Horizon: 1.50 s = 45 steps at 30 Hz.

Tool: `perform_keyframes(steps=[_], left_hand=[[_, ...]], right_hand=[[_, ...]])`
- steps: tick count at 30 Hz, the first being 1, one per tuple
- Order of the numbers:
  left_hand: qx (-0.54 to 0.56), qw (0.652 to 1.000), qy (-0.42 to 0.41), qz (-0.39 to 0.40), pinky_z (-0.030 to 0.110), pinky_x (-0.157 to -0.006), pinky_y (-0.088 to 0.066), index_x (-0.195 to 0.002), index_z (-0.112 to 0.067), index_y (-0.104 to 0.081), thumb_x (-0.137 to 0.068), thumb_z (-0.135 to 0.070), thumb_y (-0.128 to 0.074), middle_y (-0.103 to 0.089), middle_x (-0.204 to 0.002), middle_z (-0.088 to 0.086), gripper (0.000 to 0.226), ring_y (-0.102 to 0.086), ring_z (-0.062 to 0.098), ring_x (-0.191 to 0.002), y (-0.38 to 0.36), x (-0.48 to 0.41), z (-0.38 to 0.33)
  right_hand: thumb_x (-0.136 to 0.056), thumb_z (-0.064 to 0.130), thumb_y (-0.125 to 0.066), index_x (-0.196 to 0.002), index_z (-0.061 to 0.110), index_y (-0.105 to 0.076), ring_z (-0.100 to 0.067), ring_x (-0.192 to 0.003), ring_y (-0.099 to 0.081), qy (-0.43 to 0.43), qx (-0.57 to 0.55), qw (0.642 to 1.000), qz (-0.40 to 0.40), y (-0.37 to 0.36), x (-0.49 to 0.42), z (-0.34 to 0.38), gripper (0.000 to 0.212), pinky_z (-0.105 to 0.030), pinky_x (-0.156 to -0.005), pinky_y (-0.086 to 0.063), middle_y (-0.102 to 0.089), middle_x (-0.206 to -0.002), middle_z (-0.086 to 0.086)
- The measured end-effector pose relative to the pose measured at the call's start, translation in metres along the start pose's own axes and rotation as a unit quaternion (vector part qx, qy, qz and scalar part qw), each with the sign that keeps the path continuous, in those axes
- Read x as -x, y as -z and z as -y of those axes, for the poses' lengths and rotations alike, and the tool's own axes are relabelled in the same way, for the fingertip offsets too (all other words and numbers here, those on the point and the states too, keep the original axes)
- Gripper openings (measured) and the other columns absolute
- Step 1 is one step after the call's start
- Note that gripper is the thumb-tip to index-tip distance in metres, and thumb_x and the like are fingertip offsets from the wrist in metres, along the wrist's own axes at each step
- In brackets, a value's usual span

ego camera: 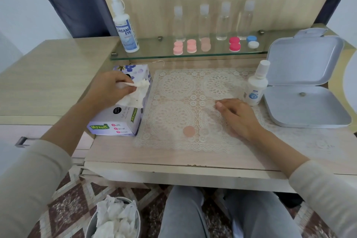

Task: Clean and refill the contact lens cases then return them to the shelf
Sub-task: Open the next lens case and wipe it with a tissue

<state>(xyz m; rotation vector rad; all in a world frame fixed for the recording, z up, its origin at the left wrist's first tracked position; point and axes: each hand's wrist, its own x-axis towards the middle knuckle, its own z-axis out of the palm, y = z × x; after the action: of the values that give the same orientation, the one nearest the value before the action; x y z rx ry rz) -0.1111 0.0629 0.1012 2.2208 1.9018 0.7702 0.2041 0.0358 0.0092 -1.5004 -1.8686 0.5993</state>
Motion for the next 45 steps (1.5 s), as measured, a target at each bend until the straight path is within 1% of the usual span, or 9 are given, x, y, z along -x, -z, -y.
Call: perform_keyframes(steps=[3, 7, 12, 18, 23, 28, 32, 36, 45], left_hand=[[0.023, 0.999, -0.029, 0.007, 0.006, -0.067, -0.034, -0.087, -0.008, -0.071, -0.078, -0.014, -0.07, -0.064, -0.077, -0.005, 0.011, -0.054, -0.005, -0.07, 0.004, 0.005, -0.018], [0.075, 0.995, -0.047, 0.036, -0.002, -0.059, -0.033, -0.091, -0.015, -0.071, -0.078, -0.016, -0.071, -0.058, -0.071, -0.017, 0.013, -0.05, -0.019, -0.064, -0.006, 0.016, -0.049], [0.123, 0.98, -0.131, 0.084, 0.003, -0.065, -0.036, -0.093, -0.009, -0.073, -0.079, -0.014, -0.069, -0.063, -0.082, -0.01, 0.014, -0.055, -0.011, -0.07, -0.033, 0.032, -0.081], [0.177, 0.98, -0.089, 0.021, 0.005, -0.057, -0.036, -0.081, -0.014, -0.073, -0.074, -0.01, -0.073, -0.06, -0.068, -0.012, 0.007, -0.052, -0.008, -0.063, -0.047, 0.051, -0.099], [0.247, 0.968, 0.012, 0.037, 0.008, -0.051, -0.041, -0.073, -0.014, -0.07, -0.075, -0.005, -0.071, -0.062, -0.063, -0.013, 0.009, -0.054, -0.003, -0.054, -0.053, 0.059, -0.11], [0.342, 0.933, 0.059, 0.094, 0.013, -0.058, -0.051, -0.092, -0.009, -0.071, -0.084, -0.003, -0.062, -0.069, -0.078, 0.0, 0.014, -0.065, 0.007, -0.059, -0.05, 0.065, -0.117], [0.381, 0.916, 0.061, 0.109, 0.011, -0.064, -0.051, -0.097, -0.014, -0.068, -0.089, -0.006, -0.056, -0.069, -0.084, -0.003, 0.017, -0.066, 0.003, -0.066, -0.048, 0.067, -0.117], [0.38, 0.916, 0.045, 0.122, 0.008, -0.068, -0.047, -0.086, -0.021, -0.069, -0.081, -0.015, -0.067, -0.068, -0.084, -0.01, 0.008, -0.061, -0.004, -0.069, -0.053, 0.072, -0.118], [0.366, 0.916, 0.091, 0.14, 0.029, -0.08, -0.046, -0.084, -0.018, -0.064, -0.089, -0.008, -0.056, -0.067, -0.096, 0.002, 0.014, -0.059, 0.018, -0.089, -0.062, 0.065, -0.103]], right_hand=[[-0.09, 0.037, -0.052, -0.111, 0.007, -0.065, -0.018, -0.114, -0.054, -0.014, 0.001, 1.0, 0.018, 0.008, 0.0, 0.009, 0.039, -0.025, -0.095, -0.039, -0.061, -0.122, -0.005], [-0.084, 0.029, -0.065, -0.107, 0.013, -0.067, -0.006, -0.104, -0.057, 0.044, -0.04, 0.997, -0.045, 0.014, 0.003, 0.042, 0.028, -0.03, -0.099, -0.042, -0.066, -0.112, 0.001], [-0.073, 0.037, -0.073, -0.11, 0.025, -0.065, 0.001, -0.098, -0.054, 0.075, -0.075, 0.994, -0.02, 0.01, 0.011, 0.075, 0.04, -0.014, -0.089, -0.038, -0.06, -0.104, 0.019], [-0.073, 0.001, -0.07, -0.072, 0.012, -0.064, -0.006, -0.065, -0.056, 0.103, -0.094, 0.985, -0.101, 0.008, 0.024, 0.066, 0.013, -0.018, -0.061, -0.045, -0.059, -0.061, 0.01], [-0.066, 0.003, -0.066, -0.072, 0.01, -0.065, -0.009, -0.067, -0.058, 0.156, -0.075, 0.98, -0.093, 0.006, 0.035, 0.063, 0.009, -0.028, -0.064, -0.049, -0.064, -0.072, 0.001], [-0.068, 0.045, -0.062, -0.082, 0.022, -0.075, -0.008, -0.099, -0.061, 0.127, -0.089, 0.987, -0.035, 0.007, 0.046, 0.065, 0.03, -0.023, -0.089, -0.043, -0.067, -0.107, 0.002], [-0.074, 0.013, -0.067, -0.079, 0.015, -0.074, -0.007, -0.077, -0.063, 0.113, -0.117, 0.985, -0.06, 0.008, 0.046, 0.064, 0.01, -0.025, -0.073, -0.051, -0.07, -0.08, 0.005], [-0.071, -0.005, -0.068, -0.072, 0.016, -0.058, -0.01, -0.063, -0.056, 0.073, -0.151, 0.983, -0.069, 0.008, 0.046, 0.064, 0.024, -0.018, -0.061, -0.049, -0.057, -0.065, 0.011], [-0.081, -0.008, -0.053, -0.083, 0.014, -0.058, -0.018, -0.073, -0.064, 0.055, -0.087, 0.993, -0.065, 0.021, 0.037, 0.055, 0.022, -0.027, -0.07, -0.052, -0.064, -0.083, 0.004]])
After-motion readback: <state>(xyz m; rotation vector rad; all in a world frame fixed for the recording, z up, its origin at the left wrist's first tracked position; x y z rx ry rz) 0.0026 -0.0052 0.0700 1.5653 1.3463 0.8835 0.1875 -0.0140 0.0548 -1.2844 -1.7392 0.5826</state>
